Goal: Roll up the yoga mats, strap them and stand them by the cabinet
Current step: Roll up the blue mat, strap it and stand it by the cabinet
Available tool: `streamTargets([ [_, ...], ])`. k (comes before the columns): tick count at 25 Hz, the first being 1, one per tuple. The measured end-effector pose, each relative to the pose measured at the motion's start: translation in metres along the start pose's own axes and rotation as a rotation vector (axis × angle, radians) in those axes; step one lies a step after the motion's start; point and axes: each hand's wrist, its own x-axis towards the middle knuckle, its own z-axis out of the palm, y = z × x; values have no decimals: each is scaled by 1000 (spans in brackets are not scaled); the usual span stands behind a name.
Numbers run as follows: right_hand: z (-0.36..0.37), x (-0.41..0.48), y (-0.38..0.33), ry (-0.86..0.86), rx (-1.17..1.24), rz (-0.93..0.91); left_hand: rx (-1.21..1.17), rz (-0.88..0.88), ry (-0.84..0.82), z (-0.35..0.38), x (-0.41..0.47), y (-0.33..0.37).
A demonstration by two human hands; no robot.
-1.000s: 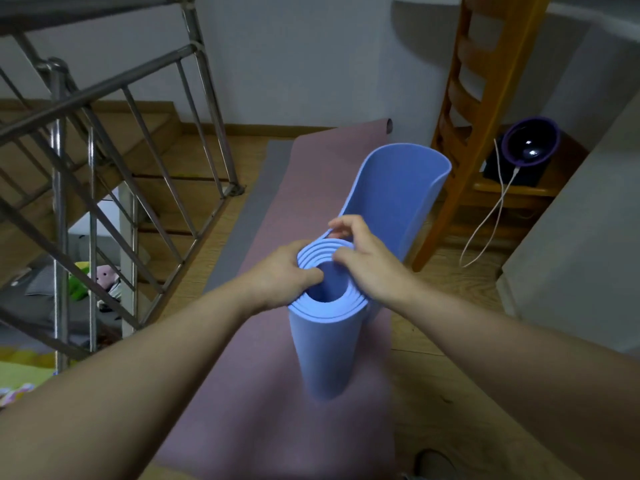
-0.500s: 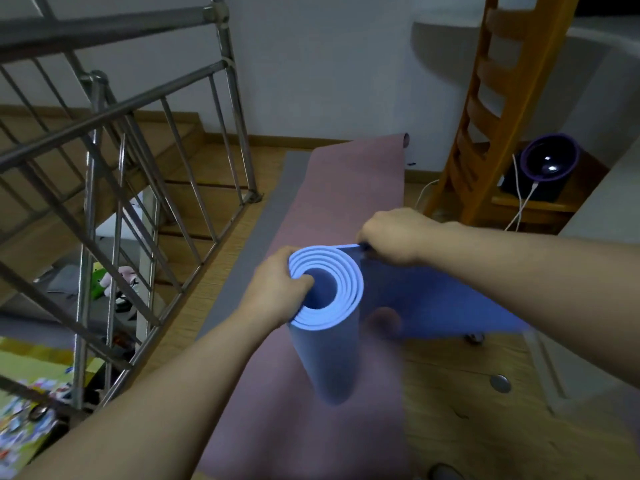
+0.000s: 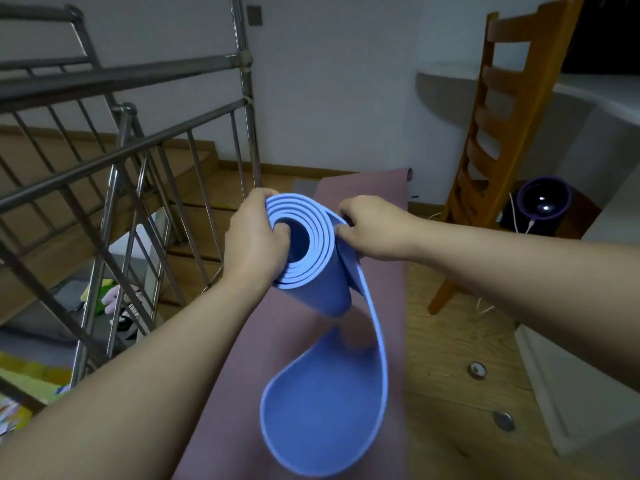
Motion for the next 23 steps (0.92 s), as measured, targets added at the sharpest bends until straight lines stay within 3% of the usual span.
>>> streamTargets([
  [4,-3,-29,-11,69,494,113,146,285,-56,-18,8,26],
  [6,6,-44,-17,2,781,164,243,438,-206,-28,17,36],
  [9,23,-64,-16,-33,988,190,295,488,-439,-28,25,47],
  [14,80,-89,25,-23,809,251,307,477,-679,32,1,21],
  [17,100,-102,55,89,439,265,278,454,-740,72,-19,1],
  [20,109,-109,80,340,144,25,245,477,-757,102,-21,2],
  [23,113,-104,103,420,-9,-204,219,456,-775,116,-15,6],
])
